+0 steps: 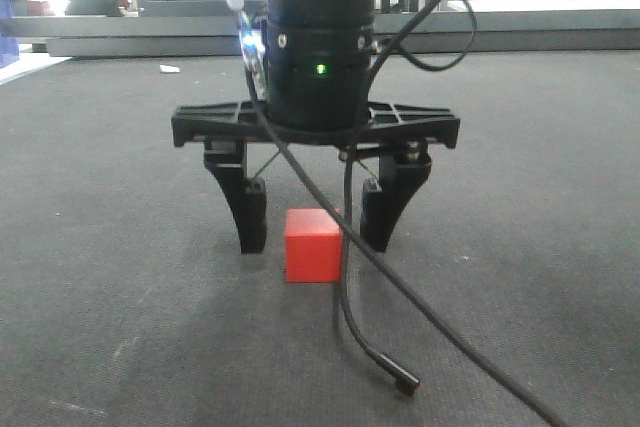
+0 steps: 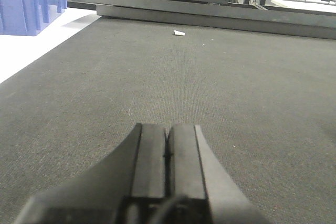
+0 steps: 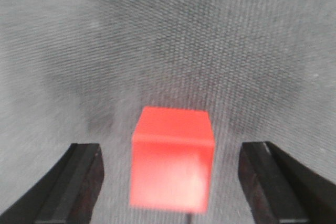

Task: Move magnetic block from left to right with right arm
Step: 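Lower the open right gripper over the red cube, then close the right gripper on the red cube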

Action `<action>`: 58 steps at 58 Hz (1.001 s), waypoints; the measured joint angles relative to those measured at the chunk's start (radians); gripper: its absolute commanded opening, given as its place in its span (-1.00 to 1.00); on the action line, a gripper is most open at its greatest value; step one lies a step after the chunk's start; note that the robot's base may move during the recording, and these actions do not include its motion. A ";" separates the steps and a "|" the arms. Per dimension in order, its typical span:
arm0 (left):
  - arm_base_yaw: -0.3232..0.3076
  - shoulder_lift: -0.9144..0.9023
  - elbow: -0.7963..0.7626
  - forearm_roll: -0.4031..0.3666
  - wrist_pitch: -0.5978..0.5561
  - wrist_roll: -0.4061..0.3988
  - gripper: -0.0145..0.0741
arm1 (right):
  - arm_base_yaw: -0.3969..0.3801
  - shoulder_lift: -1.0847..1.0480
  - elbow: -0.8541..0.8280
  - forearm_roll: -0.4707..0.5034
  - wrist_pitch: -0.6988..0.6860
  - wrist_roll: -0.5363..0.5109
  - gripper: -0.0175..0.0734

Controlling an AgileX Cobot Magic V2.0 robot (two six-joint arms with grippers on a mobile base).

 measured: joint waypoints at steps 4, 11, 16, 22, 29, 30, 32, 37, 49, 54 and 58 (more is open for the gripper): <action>0.000 0.000 0.000 0.000 0.000 0.000 -0.94 | 0.000 0.007 0.000 0.006 0.000 0.012 0.76; 0.000 0.000 0.000 0.000 0.000 0.000 -0.94 | 0.000 0.007 0.000 0.012 0.000 0.025 0.76; 0.000 0.000 0.000 0.000 0.000 0.000 -0.94 | 0.000 0.007 0.000 0.012 0.000 0.027 0.76; 0.000 0.000 0.000 0.000 0.000 0.000 -0.94 | 0.002 0.007 0.000 0.012 -0.002 0.030 0.76; 0.000 0.000 0.000 0.000 0.000 0.000 -0.94 | 0.002 0.007 0.000 0.012 -0.006 0.030 0.71; 0.000 0.000 0.000 0.000 0.000 0.000 -0.94 | 0.002 0.007 0.000 0.012 -0.006 0.030 0.68; 0.000 0.000 0.000 0.000 0.000 0.000 -0.94 | 0.002 0.007 0.000 0.010 -0.006 0.030 0.62; 0.000 0.000 0.000 0.000 0.000 0.000 -0.94 | 0.002 0.007 0.000 0.000 -0.006 0.030 0.41; 0.000 0.000 0.000 0.000 0.000 0.000 -0.94 | 0.002 0.007 0.000 -0.007 -0.004 0.030 0.10; 0.000 0.000 0.000 0.000 0.000 0.000 -0.94 | 0.002 0.007 0.000 -0.009 -0.003 0.030 0.10; 0.000 0.000 0.000 0.000 0.000 0.000 -0.94 | 0.002 0.007 0.000 -0.009 -0.001 0.030 0.10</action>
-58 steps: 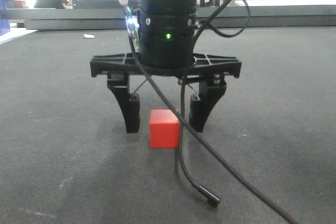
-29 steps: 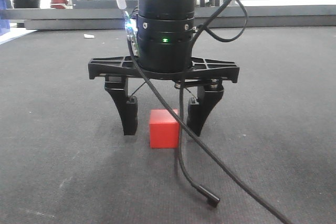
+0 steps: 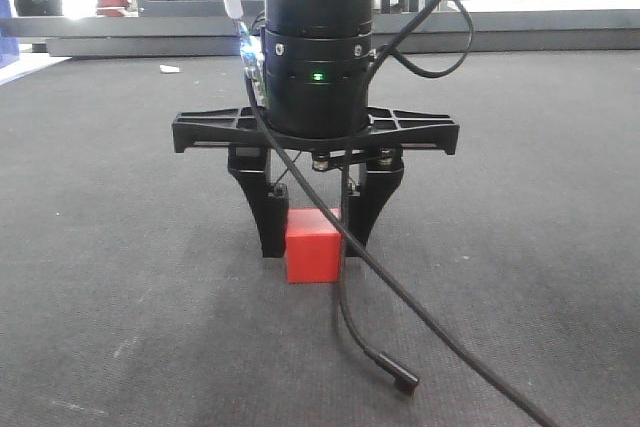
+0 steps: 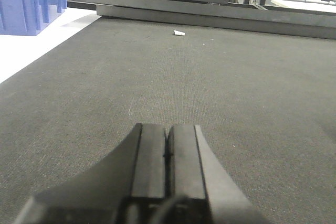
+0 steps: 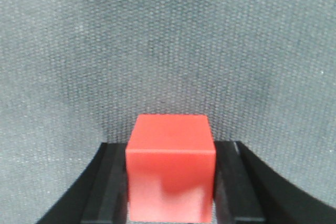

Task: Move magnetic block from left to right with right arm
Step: 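Close the right gripper on the red cube, then lift the red cube with the right gripper and raise it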

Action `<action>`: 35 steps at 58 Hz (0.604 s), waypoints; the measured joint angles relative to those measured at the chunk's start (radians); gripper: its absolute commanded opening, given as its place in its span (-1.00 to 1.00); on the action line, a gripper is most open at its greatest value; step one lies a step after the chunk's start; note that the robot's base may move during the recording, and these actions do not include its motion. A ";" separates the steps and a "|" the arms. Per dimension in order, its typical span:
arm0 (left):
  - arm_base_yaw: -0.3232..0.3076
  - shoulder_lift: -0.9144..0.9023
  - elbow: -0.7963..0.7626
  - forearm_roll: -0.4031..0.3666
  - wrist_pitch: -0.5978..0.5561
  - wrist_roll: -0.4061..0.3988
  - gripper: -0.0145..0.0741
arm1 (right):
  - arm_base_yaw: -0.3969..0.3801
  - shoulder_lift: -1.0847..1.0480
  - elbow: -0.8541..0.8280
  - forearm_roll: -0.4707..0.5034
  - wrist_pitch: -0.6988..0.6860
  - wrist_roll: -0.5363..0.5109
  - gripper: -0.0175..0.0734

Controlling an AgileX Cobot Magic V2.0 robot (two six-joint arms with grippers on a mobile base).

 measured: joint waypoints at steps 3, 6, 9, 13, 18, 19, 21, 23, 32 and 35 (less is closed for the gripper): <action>0.000 0.000 0.000 0.000 0.000 0.000 -0.94 | 0.000 0.000 0.000 0.000 0.004 0.000 0.10; 0.000 0.000 0.000 0.000 0.000 0.000 -0.94 | 0.000 -0.002 0.000 -0.001 0.008 0.000 0.10; 0.000 0.000 0.000 0.000 0.000 0.000 -0.94 | 0.000 -0.007 0.000 -0.001 0.016 0.000 0.10; 0.000 0.000 0.000 0.000 0.000 0.000 -0.94 | 0.000 -0.026 0.000 -0.001 0.026 0.000 0.10; 0.000 0.000 0.000 0.000 0.000 0.000 -0.94 | 0.000 -0.074 0.000 -0.001 0.030 -0.002 0.10; 0.000 0.000 0.000 0.000 0.000 0.000 -0.94 | 0.000 -0.091 0.000 -0.001 0.030 -0.006 0.10; 0.000 0.000 0.000 0.000 0.000 0.000 -0.94 | 0.000 -0.115 0.000 -0.001 0.031 -0.013 0.10; 0.000 0.000 0.000 0.000 0.000 0.000 -0.94 | -0.002 -0.148 0.000 -0.001 0.031 -0.027 0.10; 0.000 0.000 0.000 0.000 0.000 0.000 -0.94 | -0.031 -0.286 0.013 -0.004 0.022 -0.115 0.10; 0.000 0.000 0.000 0.000 0.000 0.000 -0.94 | -0.047 -0.332 0.037 -0.008 0.010 -0.145 0.10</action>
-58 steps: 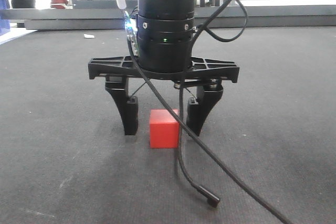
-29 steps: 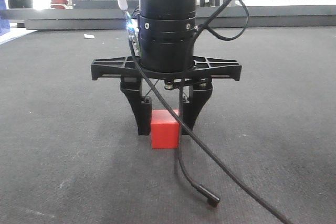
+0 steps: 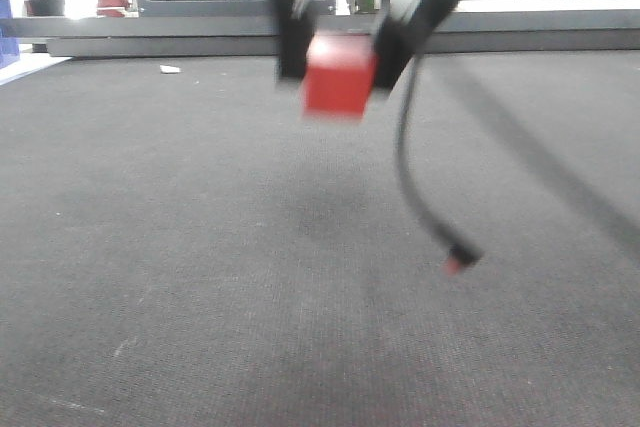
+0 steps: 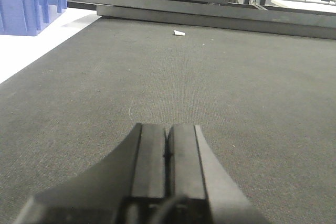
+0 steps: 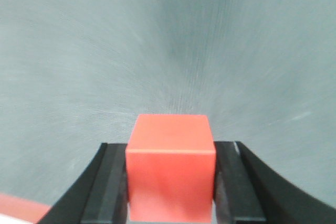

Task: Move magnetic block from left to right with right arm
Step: 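Lift the red cube with the right gripper and raise it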

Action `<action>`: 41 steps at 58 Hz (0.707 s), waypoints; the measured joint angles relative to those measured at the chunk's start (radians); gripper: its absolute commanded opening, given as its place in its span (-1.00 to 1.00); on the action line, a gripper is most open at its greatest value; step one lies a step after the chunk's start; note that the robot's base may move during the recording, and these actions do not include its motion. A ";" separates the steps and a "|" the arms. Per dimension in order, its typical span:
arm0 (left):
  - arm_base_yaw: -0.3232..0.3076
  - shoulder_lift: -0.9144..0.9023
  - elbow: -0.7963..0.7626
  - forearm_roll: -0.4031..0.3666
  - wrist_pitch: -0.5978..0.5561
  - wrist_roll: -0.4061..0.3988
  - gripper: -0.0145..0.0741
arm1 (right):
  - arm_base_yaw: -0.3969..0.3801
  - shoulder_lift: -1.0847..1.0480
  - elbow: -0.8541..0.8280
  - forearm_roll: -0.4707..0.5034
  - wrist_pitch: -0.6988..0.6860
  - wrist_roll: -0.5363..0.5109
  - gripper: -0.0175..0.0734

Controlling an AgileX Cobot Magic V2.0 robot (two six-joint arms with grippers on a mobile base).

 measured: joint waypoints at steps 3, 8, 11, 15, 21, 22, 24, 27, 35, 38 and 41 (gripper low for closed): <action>0.000 0.000 0.000 0.000 0.000 0.000 -0.94 | -0.020 -0.045 0.041 -0.002 -0.019 -0.030 0.10; 0.000 0.000 0.000 0.000 0.000 0.000 -0.94 | -0.057 -0.120 0.117 -0.007 -0.061 -0.082 0.10; 0.000 0.000 0.000 0.000 0.000 0.000 -0.94 | -0.085 -0.164 0.174 -0.008 -0.100 -0.115 0.10; 0.000 0.000 0.000 0.000 0.000 0.000 -0.94 | -0.122 -0.221 0.251 -0.009 -0.146 -0.162 0.10; 0.000 0.000 0.000 0.000 0.000 0.000 -0.94 | -0.193 -0.311 0.373 -0.005 -0.211 -0.246 0.10; 0.000 0.000 0.000 0.000 0.000 0.000 -0.94 | -0.205 -0.331 0.388 -0.002 -0.220 -0.267 0.10; 0.000 0.000 0.000 0.000 0.000 0.000 -0.94 | -0.235 -0.363 0.424 0.004 -0.244 -0.303 0.10; 0.000 0.000 0.000 0.000 0.000 0.000 -0.94 | -0.287 -0.407 0.473 0.018 -0.278 -0.359 0.10; 0.000 0.000 0.000 0.000 0.000 0.000 -0.94 | -0.401 -0.520 0.594 0.048 -0.394 -0.518 0.10; 0.000 0.000 0.000 0.000 0.000 0.000 -0.94 | -0.436 -0.559 0.638 0.053 -0.437 -0.570 0.10; 0.000 0.000 0.000 0.000 0.000 0.000 -0.94 | -0.461 -0.597 0.682 0.057 -0.477 -0.614 0.10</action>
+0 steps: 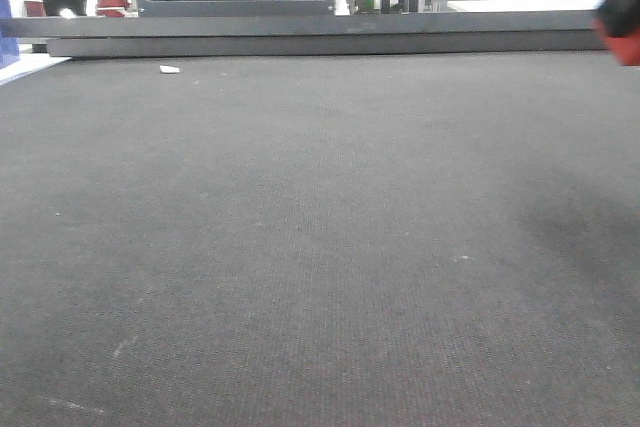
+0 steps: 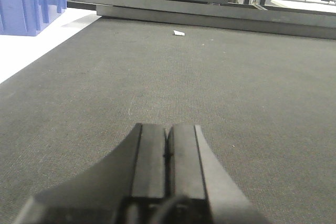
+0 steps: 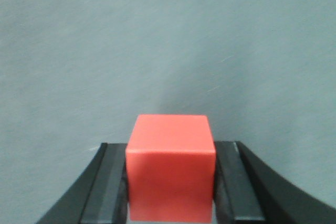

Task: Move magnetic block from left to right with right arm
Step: 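Lift the red cube with the right gripper and raise it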

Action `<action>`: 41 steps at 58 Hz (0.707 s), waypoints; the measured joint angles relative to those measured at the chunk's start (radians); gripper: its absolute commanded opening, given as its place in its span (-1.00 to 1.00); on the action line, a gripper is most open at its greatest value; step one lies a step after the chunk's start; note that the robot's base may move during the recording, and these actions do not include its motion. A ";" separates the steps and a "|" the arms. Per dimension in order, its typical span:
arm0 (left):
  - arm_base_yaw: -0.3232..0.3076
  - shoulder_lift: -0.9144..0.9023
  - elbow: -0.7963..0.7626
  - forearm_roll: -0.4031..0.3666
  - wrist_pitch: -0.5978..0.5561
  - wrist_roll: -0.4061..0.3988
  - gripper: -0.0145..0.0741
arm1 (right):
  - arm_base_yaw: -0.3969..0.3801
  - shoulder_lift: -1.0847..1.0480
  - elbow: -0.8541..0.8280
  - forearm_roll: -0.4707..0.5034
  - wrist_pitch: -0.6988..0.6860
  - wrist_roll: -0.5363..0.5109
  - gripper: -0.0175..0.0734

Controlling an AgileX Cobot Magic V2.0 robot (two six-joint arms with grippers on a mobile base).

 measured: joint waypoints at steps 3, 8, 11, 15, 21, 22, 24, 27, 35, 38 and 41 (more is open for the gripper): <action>0.000 0.000 0.000 0.000 0.000 0.000 -0.94 | -0.028 -0.038 0.045 0.000 -0.052 -0.036 0.10; 0.000 0.000 0.000 0.000 0.000 0.000 -0.94 | -0.060 -0.107 0.134 0.002 -0.175 -0.073 0.10; 0.000 0.000 0.000 0.000 0.000 0.000 -0.94 | -0.076 -0.148 0.191 0.002 -0.263 -0.081 0.10; 0.000 0.000 0.000 0.000 0.000 0.000 -0.94 | -0.089 -0.195 0.254 0.002 -0.361 -0.087 0.10; 0.000 0.000 0.000 0.000 0.000 0.000 -0.94 | -0.098 -0.270 0.340 0.006 -0.492 -0.090 0.10; 0.000 0.000 0.000 0.000 0.000 0.000 -0.94 | -0.098 -0.287 0.354 0.006 -0.509 -0.090 0.10; 0.000 0.000 0.000 0.000 0.000 0.000 -0.94 | -0.098 -0.310 0.372 0.006 -0.526 -0.090 0.10; 0.000 0.000 0.000 0.000 0.000 0.000 -0.94 | -0.098 -0.349 0.398 0.006 -0.538 -0.090 0.10; 0.000 0.000 0.000 0.000 0.000 0.000 -0.94 | -0.098 -0.460 0.457 0.007 -0.532 -0.090 0.10; 0.000 0.000 0.000 0.000 0.000 0.000 -0.94 | -0.098 -0.491 0.470 0.007 -0.528 -0.090 0.10; 0.000 0.000 0.000 0.000 0.000 0.000 -0.94 | -0.106 -0.524 0.484 0.007 -0.527 -0.090 0.10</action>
